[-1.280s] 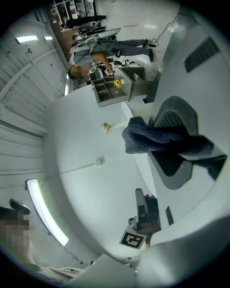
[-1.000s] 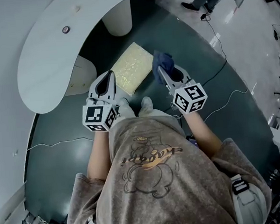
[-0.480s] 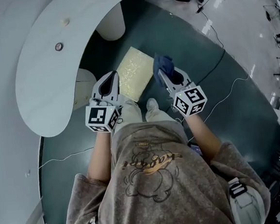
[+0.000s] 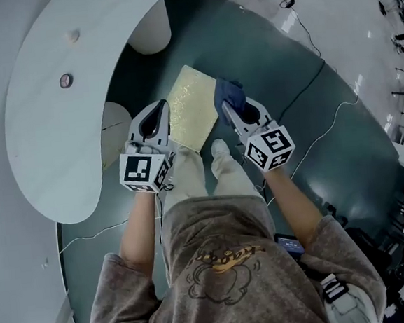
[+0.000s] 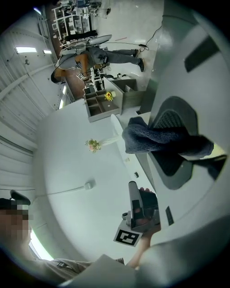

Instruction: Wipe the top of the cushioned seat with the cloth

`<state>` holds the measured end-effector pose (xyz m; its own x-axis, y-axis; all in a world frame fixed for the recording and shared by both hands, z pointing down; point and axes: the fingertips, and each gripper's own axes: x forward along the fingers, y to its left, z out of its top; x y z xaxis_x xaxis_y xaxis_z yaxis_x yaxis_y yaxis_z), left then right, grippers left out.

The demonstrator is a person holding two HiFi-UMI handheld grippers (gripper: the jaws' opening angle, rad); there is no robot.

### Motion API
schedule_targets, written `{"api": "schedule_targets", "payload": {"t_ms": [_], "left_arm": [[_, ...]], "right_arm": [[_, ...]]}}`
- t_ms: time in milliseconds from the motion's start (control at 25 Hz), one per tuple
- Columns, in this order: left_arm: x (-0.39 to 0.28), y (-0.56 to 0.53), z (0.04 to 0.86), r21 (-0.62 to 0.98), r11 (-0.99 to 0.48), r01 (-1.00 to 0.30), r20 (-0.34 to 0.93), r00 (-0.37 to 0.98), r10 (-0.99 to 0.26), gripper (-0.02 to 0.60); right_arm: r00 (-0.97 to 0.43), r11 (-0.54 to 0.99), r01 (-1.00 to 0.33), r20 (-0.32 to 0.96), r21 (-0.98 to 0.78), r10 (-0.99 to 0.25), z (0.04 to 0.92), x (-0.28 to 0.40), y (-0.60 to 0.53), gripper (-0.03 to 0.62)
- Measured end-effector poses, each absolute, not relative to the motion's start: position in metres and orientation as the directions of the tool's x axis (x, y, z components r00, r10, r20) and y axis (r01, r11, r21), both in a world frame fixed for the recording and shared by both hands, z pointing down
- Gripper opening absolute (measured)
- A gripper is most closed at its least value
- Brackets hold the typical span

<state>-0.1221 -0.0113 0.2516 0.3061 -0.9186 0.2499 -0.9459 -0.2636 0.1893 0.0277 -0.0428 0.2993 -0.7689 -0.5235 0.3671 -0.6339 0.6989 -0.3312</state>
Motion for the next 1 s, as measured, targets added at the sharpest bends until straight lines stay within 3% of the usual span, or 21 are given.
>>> {"api": "schedule_targets", "payload": {"t_ms": [480,1000], "left_arm": [[-0.154,-0.055,0.350,0.220,-0.333,-0.917,0.276,0.386,-0.880,0.017],[-0.152,-0.071,0.420,0.240,-0.355,-0.904,0.305,0.417,-0.856,0.017]], "right_arm": [[-0.734,0.639,-0.677,0.396,-0.366,-0.551,0.399,-0.018,-0.080,0.087],[-0.746,0.649,-0.657,0.457,-0.385,-0.484,0.505,-0.063,-0.107,0.087]]}}
